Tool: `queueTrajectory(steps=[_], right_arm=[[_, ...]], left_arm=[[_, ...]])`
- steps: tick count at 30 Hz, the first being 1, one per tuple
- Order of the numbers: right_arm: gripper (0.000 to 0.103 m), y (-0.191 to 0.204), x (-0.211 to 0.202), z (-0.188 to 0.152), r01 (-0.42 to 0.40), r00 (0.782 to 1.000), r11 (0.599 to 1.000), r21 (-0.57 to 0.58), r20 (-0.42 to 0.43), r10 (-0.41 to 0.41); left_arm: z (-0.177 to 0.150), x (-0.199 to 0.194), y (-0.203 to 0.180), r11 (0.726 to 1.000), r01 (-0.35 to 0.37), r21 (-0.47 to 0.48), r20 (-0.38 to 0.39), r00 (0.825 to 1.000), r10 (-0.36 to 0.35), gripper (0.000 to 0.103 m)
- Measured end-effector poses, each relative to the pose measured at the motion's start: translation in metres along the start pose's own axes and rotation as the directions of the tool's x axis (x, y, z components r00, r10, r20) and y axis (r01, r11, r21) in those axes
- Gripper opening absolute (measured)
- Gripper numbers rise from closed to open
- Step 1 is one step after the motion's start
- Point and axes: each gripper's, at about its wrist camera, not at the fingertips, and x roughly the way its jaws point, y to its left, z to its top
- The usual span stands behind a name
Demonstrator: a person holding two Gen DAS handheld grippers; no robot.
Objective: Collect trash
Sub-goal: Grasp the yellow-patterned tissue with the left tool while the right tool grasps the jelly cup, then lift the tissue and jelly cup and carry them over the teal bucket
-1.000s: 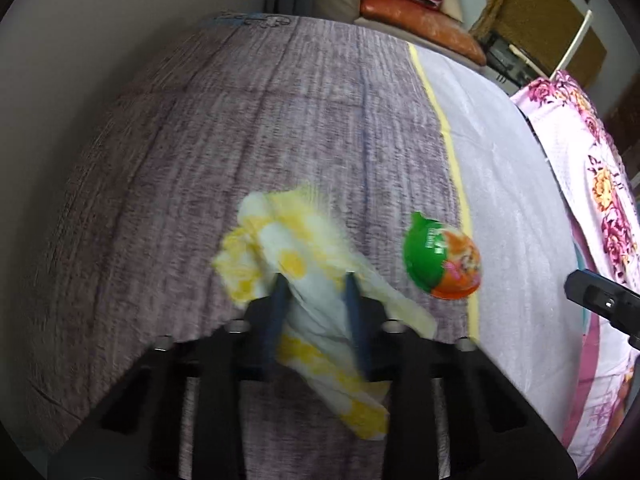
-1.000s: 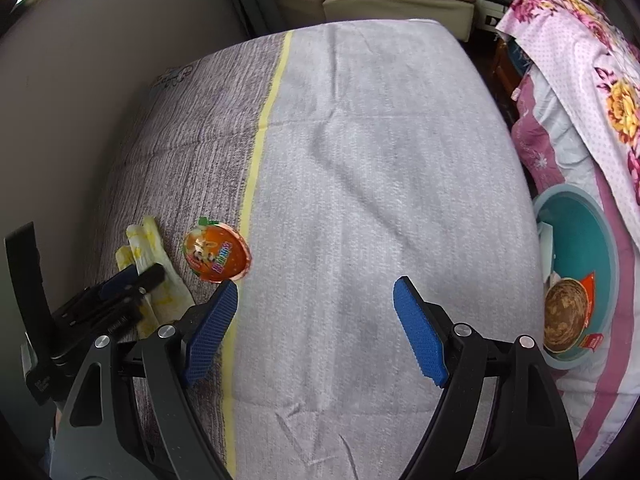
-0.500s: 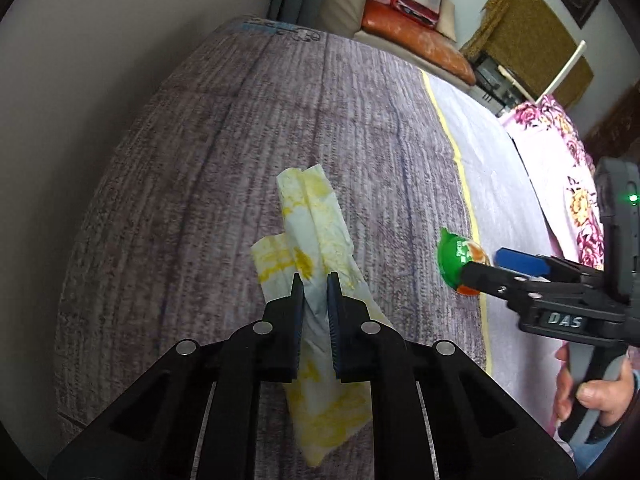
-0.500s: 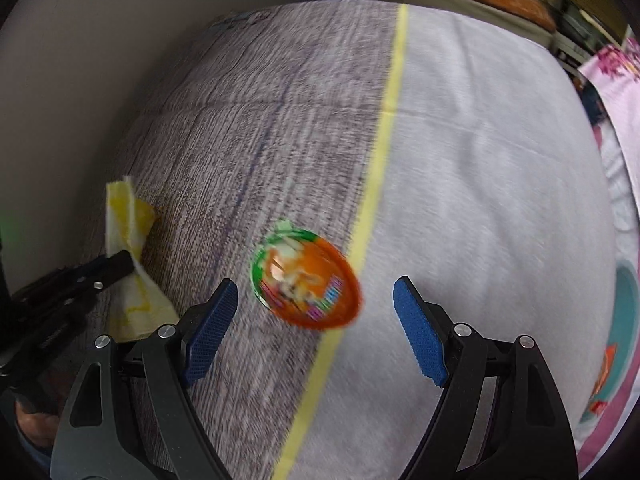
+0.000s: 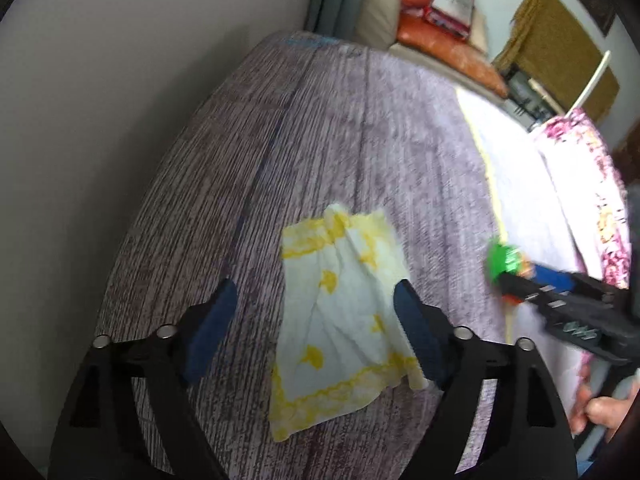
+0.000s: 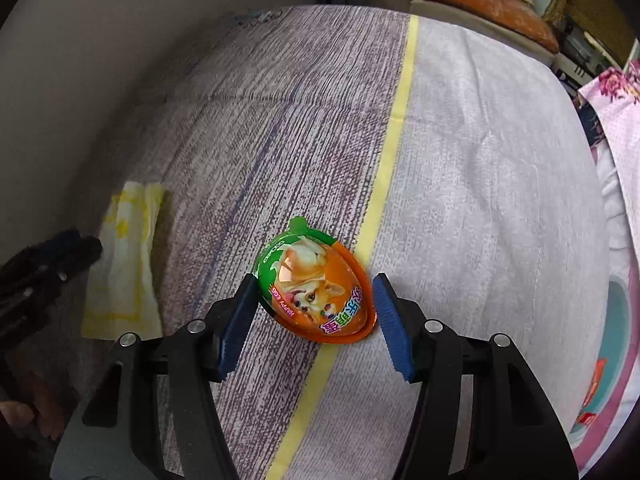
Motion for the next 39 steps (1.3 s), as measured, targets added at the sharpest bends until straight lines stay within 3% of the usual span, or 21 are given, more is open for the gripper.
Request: queueTrajectory(steps=[3, 8, 11, 13, 15, 16, 20, 24, 29, 35, 39], right_arm=[[0.056, -0.011, -0.014, -0.009, -0.021, 0.999, 1.0, 0.024, 0.025, 0.02], [0.056, -0.027, -0.028, -0.013, -0.04, 0.998, 0.997, 0.071, 0.057, 0.036], [0.056, -0.043, -0.037, -0.016, -0.045, 0.996, 0.994, 0.104, 0.077, 0.037], [0.056, -0.052, -0.043, -0.022, -0.046, 0.995, 0.991, 0.126, 0.091, 0.035], [0.056, -0.066, -0.05, -0.029, -0.049, 0.993, 0.986, 0.157, 0.109, 0.032], [0.056, -0.073, -0.054, -0.032, -0.049, 0.992, 0.984, 0.171, 0.119, 0.029], [0.056, -0.094, -0.064, -0.041, -0.059, 0.988, 0.974, 0.219, 0.15, 0.026], [0.056, -0.118, -0.078, -0.055, -0.079, 0.982, 0.961, 0.266, 0.188, 0.029], [0.056, -0.149, -0.095, -0.069, -0.104, 0.97, 0.941, 0.321, 0.244, 0.024], [0.056, -0.191, -0.122, -0.091, -0.081, 0.953, 0.91, 0.408, 0.299, -0.049], [0.056, -0.231, -0.14, -0.111, -0.056, 0.942, 0.873, 0.485, 0.316, -0.115]], left_arm=[[-0.006, 0.017, -0.003, 0.999, 0.001, -0.032, -0.088, 0.996, -0.004, 0.085], [-0.005, 0.021, -0.02, 0.998, 0.047, -0.043, -0.101, 0.994, -0.051, 0.091], [-0.004, 0.026, -0.041, 0.999, 0.032, 0.004, -0.094, 0.995, -0.031, 0.089], [-0.005, 0.029, -0.055, 0.997, -0.048, 0.052, -0.068, 0.996, 0.052, 0.078], [-0.004, 0.029, -0.062, 0.991, -0.102, 0.081, -0.041, 0.994, 0.106, 0.046], [-0.003, 0.029, -0.064, 0.988, -0.125, 0.089, -0.028, 0.991, 0.128, 0.038], [0.001, 0.028, -0.064, 0.986, -0.151, 0.077, -0.018, 0.988, 0.153, 0.01], [0.004, 0.016, -0.071, 0.992, -0.09, 0.09, -0.022, 0.995, 0.093, 0.009], [0.004, -0.012, -0.13, 0.979, -0.007, 0.206, 0.015, 1.0, 0.004, 0.009], [0.001, -0.022, -0.217, 0.931, 0.091, 0.355, 0.007, 0.995, -0.1, 0.009], [-0.007, -0.018, -0.275, 0.882, 0.151, 0.446, -0.014, 0.987, -0.162, 0.01]])
